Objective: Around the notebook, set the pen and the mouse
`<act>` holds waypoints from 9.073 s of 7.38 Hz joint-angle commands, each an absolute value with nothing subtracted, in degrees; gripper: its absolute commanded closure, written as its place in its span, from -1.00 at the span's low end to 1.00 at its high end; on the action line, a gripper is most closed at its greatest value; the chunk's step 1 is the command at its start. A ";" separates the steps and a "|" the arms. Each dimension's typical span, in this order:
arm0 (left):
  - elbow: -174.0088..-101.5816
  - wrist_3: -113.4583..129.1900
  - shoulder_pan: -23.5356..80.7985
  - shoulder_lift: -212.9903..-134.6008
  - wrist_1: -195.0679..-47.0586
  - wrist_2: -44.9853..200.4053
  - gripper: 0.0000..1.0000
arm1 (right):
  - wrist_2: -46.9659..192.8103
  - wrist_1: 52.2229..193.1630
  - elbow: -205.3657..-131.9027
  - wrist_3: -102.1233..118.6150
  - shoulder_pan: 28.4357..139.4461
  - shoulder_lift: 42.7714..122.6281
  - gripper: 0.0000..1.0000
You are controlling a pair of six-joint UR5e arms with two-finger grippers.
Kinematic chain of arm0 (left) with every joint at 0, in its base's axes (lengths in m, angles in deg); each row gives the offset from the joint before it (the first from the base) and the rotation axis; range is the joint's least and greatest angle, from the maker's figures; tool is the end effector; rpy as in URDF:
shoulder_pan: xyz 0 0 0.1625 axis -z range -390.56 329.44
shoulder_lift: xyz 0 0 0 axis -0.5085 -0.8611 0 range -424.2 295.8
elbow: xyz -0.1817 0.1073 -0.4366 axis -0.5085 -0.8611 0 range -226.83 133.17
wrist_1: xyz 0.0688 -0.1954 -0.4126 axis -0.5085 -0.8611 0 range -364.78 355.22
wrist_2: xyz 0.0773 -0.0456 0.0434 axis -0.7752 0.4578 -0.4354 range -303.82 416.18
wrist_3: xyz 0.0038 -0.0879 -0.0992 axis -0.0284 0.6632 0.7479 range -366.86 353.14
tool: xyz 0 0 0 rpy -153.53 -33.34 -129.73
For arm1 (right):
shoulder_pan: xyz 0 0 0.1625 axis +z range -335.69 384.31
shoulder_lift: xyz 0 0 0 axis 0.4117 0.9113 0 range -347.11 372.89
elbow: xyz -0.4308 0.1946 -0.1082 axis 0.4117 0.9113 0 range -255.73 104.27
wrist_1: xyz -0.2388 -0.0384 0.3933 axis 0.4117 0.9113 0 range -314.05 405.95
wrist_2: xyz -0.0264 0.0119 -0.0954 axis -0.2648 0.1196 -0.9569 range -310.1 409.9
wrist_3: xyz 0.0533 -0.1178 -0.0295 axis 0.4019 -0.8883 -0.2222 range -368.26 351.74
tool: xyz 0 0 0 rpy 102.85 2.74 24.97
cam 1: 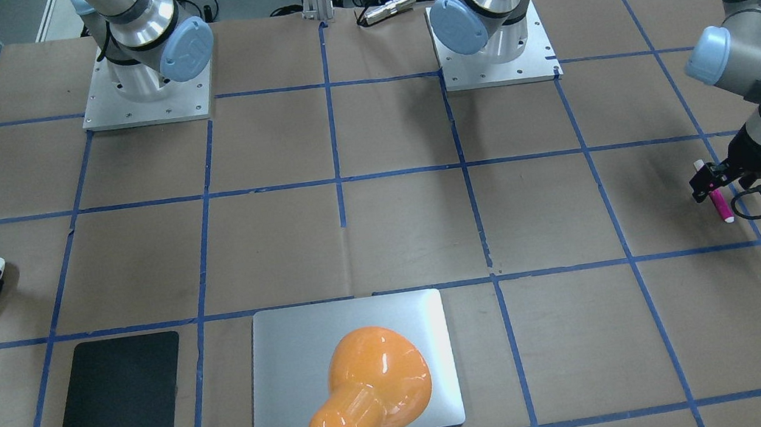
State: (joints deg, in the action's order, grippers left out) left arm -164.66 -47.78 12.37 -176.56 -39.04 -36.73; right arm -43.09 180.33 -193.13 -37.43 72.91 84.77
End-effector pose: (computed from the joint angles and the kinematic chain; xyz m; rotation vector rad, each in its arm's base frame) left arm 0.3381 -0.4873 0.1492 -0.1666 3.0330 -0.0524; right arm -0.2740 -0.5019 0.1736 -0.3304 -3.0920 -0.0723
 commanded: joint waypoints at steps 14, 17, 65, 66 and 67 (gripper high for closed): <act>-164.16 -46.46 16.78 -163.73 -59.48 -35.66 0.91 | -39.31 171.35 -168.27 -15.99 102.71 69.41 0.21; -165.65 -22.17 29.16 -155.02 -72.69 -35.49 0.91 | -38.52 172.95 -168.10 -16.08 102.79 69.93 -1.00; -135.87 -13.90 56.62 -154.37 -96.54 -36.52 -1.00 | -39.92 133.22 -157.47 -1.14 113.34 101.14 -1.00; -134.73 -13.81 56.62 -154.99 -96.54 -36.55 -1.00 | -39.92 133.13 -157.47 -1.14 113.34 101.22 -1.00; -133.24 -12.33 56.62 -156.21 -96.63 -36.37 -1.00 | -40.01 133.13 -157.47 -1.14 113.34 101.22 -1.00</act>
State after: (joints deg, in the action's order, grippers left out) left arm -134.95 -13.49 56.64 -155.00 -96.63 -36.13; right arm -39.94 133.17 -157.47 -1.14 113.34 101.20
